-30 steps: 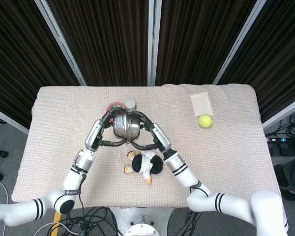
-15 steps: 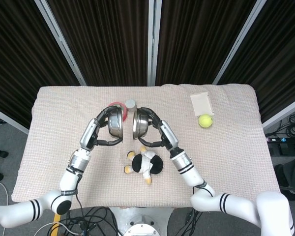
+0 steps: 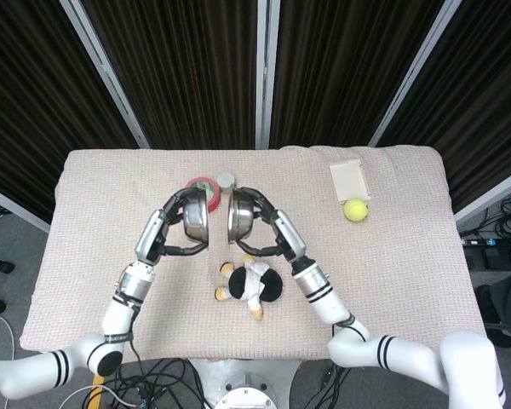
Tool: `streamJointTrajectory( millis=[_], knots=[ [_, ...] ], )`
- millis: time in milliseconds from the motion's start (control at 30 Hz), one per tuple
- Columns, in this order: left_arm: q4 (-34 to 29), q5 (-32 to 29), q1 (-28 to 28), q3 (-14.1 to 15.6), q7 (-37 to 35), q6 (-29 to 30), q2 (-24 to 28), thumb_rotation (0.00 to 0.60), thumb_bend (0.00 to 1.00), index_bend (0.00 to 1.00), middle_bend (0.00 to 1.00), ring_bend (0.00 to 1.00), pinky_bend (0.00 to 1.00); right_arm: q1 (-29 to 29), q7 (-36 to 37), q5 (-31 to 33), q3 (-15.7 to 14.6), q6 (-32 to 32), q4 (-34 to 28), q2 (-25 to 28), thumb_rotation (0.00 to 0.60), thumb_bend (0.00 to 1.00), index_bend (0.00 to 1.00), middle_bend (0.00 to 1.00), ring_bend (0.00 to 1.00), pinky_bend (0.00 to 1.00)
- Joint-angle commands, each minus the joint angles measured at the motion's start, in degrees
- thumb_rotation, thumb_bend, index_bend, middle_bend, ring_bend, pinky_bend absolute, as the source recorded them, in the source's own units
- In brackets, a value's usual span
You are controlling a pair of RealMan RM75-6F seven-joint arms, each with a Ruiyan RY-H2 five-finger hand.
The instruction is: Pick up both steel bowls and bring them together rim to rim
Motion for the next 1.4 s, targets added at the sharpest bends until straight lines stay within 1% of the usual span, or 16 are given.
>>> streamJointTrajectory(
  millis=[33,133,233,300,400,533,600,700,833,933,1100,1200,1400],
  knots=[
    [0.86,-0.45,1.95,0.70,0.33,1.58,1.30,0.600,0.18,0.40,0.37,0.33,0.54,-3.33,-5.56,-0.31,-1.98,2.03,-2.43,4.78,0.600,0.25,0.42,0.35,0.25,0.36],
    [2.53,-0.98,4.60,3.08,1.07,2.19,2.55,0.600,0.18,0.40,0.37,0.33,0.54,-6.38,-12.90,0.76,-5.05,0.57,-5.29,10.91,0.600,0.25,0.41,0.34,0.25,0.36],
    [5.82,-1.11,6.22,5.93,3.53,0.85,3.78,0.600,0.18,0.40,0.37,0.33,0.54,-9.75,-22.19,2.88,-8.49,-0.92,-9.38,17.14,0.600,0.26,0.40,0.34,0.24,0.35],
    [8.24,-0.99,6.24,7.27,7.03,-0.82,4.68,0.600,0.19,0.40,0.37,0.33,0.54,-12.23,-28.93,4.85,-10.66,-1.12,-12.70,20.84,0.600,0.27,0.40,0.34,0.24,0.35],
    [12.04,-1.20,5.45,8.45,13.22,-3.83,5.72,0.600,0.19,0.40,0.37,0.33,0.54,-15.38,-37.11,7.87,-13.28,-0.98,-17.18,24.76,0.600,0.27,0.40,0.34,0.24,0.35],
    [16.81,-1.70,3.74,8.84,19.90,-7.58,6.15,0.600,0.19,0.40,0.37,0.33,0.54,-18.21,-44.75,10.81,-16.33,-1.48,-22.06,27.88,0.600,0.27,0.40,0.34,0.24,0.34],
    [19.27,-1.42,2.73,9.11,22.45,-9.25,6.11,0.600,0.19,0.40,0.37,0.33,0.54,-19.21,-47.83,11.73,-17.79,-2.03,-24.08,28.78,0.600,0.27,0.40,0.34,0.24,0.34],
    [21.90,-1.08,1.15,9.35,25.85,-11.67,6.19,0.600,0.20,0.40,0.37,0.33,0.54,-20.09,-51.76,12.67,-19.14,-2.67,-26.01,29.30,0.600,0.27,0.40,0.34,0.24,0.34],
    [23.49,-0.54,-1.15,9.54,31.46,-14.45,6.47,0.600,0.22,0.40,0.37,0.33,0.54,-20.33,-54.40,13.93,-18.89,-3.55,-26.89,29.08,0.600,0.28,0.40,0.34,0.24,0.34],
    [24.30,-0.63,-2.69,9.90,36.39,-16.95,6.45,0.600,0.23,0.40,0.37,0.33,0.54,-19.40,-55.79,15.05,-18.18,-5.82,-26.61,28.72,0.600,0.28,0.40,0.34,0.24,0.34],
    [25.39,-3.25,-5.64,9.76,42.85,-23.91,5.94,0.600,0.23,0.40,0.37,0.33,0.54,-17.37,-59.65,18.18,-17.18,-9.85,-26.70,28.13,0.600,0.28,0.39,0.34,0.24,0.33],
    [25.95,-4.92,-7.16,9.45,44.34,-27.69,5.59,0.600,0.23,0.40,0.37,0.33,0.54,-16.83,-62.55,20.13,-16.66,-10.21,-26.98,27.72,0.600,0.28,0.38,0.34,0.24,0.33],
    [27.05,-6.08,-9.18,9.38,45.31,-31.95,5.22,0.600,0.23,0.40,0.37,0.33,0.54,-16.14,-66.80,23.51,-15.94,-10.50,-27.87,27.57,0.600,0.28,0.35,0.34,0.23,0.33]
  ],
)
